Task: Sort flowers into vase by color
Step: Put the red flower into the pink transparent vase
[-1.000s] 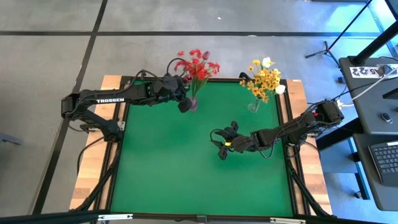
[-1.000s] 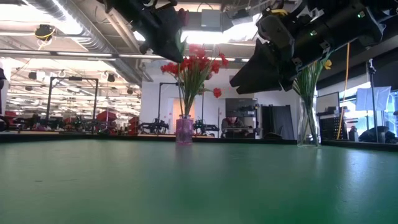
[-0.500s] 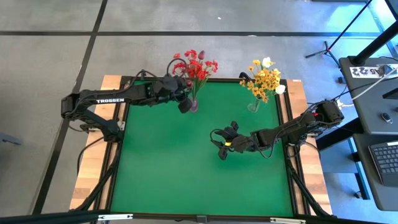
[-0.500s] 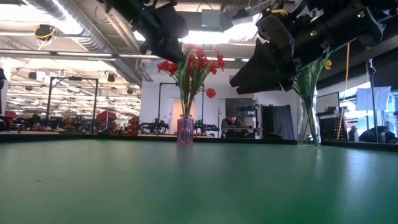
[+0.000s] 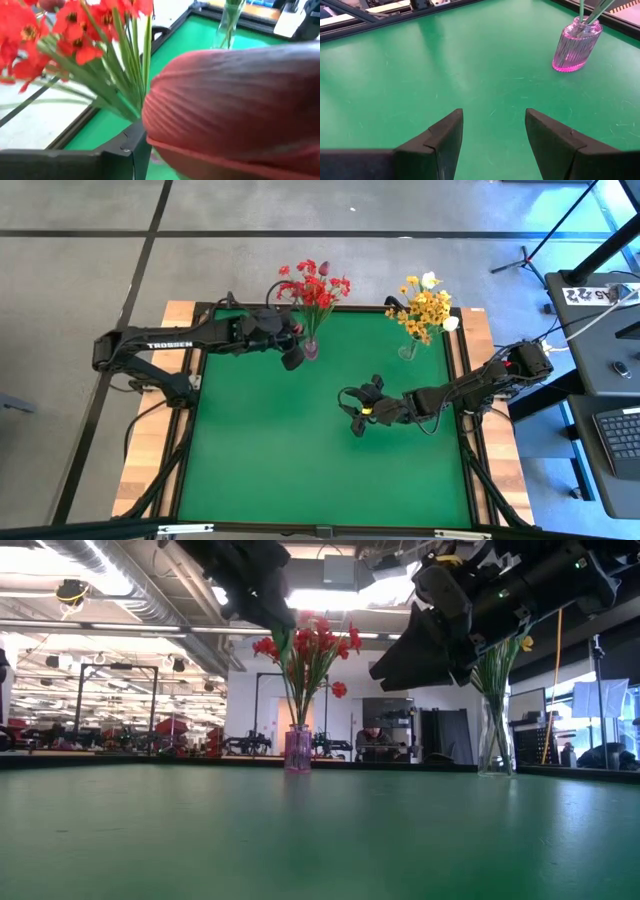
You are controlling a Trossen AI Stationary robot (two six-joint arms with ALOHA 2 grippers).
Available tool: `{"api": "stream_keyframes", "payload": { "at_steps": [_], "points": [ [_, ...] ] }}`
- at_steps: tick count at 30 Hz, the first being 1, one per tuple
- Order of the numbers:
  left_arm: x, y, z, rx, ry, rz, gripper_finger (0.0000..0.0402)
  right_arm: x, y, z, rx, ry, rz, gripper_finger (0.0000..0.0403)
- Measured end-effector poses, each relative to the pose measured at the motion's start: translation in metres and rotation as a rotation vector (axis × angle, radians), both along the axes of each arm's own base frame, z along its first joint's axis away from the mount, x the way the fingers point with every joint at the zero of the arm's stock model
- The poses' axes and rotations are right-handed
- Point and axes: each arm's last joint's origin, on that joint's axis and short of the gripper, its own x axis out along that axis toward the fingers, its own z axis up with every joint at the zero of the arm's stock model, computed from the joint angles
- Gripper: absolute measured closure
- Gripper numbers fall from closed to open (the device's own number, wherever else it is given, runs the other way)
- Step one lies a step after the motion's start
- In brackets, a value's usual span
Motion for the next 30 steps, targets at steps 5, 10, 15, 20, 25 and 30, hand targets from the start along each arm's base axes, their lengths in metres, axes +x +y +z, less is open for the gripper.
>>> {"api": "stream_keyframes", "payload": {
  "at_steps": [5,10,15,20,25,30],
  "points": [
    [-0.009,-0.007,0.007,-0.013,-0.007,-0.008,0.0248,0.0,0.0,0.0,-0.001,-0.003,-0.006,0.0189],
    [-0.014,-0.017,0.016,-0.008,-0.041,-0.04,0.0248,0.0,0.0,0.001,0.001,-0.009,-0.007,0.0189],
    [-0.021,-0.025,0.026,0.002,-0.082,-0.063,0.0248,0.0,0.0,0.001,0.002,-0.009,-0.007,0.0189],
    [-0.031,-0.034,0.039,0.011,-0.141,-0.093,0.0248,0.0,0.0,0.001,-0.001,-0.008,-0.005,0.0189],
    [-0.034,-0.036,0.042,0.011,-0.156,-0.099,0.0248,0.001,0.0,0.001,-0.001,-0.011,-0.005,0.0189],
    [-0.024,-0.031,0.036,0.01,-0.153,-0.083,0.0248,0.001,0.0,0.002,0.0,-0.018,-0.005,0.0189]
  ]
}}
